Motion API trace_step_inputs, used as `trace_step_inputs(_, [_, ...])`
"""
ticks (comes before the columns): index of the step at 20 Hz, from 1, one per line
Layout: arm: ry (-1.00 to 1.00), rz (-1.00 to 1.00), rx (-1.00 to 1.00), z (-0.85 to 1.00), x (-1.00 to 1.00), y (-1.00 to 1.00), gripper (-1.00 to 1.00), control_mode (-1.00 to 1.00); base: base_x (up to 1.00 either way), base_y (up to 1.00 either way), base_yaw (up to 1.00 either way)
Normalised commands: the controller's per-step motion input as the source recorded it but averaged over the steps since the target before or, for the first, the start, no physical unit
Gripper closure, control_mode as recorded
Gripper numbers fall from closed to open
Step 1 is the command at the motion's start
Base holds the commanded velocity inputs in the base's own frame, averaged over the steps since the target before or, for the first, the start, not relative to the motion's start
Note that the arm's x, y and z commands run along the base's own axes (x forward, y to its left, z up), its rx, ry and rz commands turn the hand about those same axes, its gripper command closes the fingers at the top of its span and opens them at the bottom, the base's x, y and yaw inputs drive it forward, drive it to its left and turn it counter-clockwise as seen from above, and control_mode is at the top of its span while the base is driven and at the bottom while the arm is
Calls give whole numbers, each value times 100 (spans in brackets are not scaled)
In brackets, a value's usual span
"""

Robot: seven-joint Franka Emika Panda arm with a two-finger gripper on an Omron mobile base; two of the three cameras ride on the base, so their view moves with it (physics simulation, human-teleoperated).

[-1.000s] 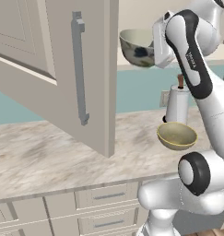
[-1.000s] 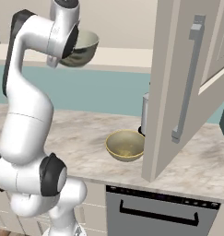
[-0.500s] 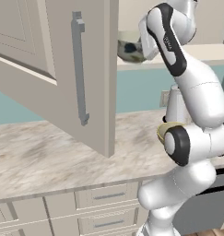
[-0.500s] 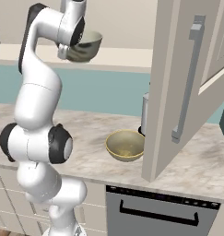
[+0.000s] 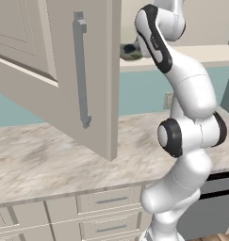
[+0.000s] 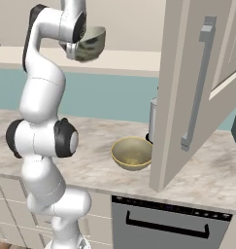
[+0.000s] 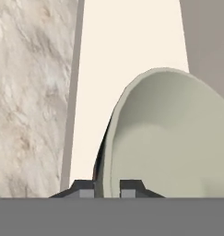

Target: Open the cabinet. Pick the bowls from the counter and place them in the cabinet. Then close the cabinet.

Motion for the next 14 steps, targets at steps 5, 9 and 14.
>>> trace_step_inputs(5, [-18,0,-9,0,11,0,-100,-100,0,0,0])
trace_step_inputs(9, [-29,0,-6,15,-39,-12,-100,-100,0,0,0])
trace_step_inputs(14, [-22,0,-2,11,-84,-15,-100,-100,0,0,0])
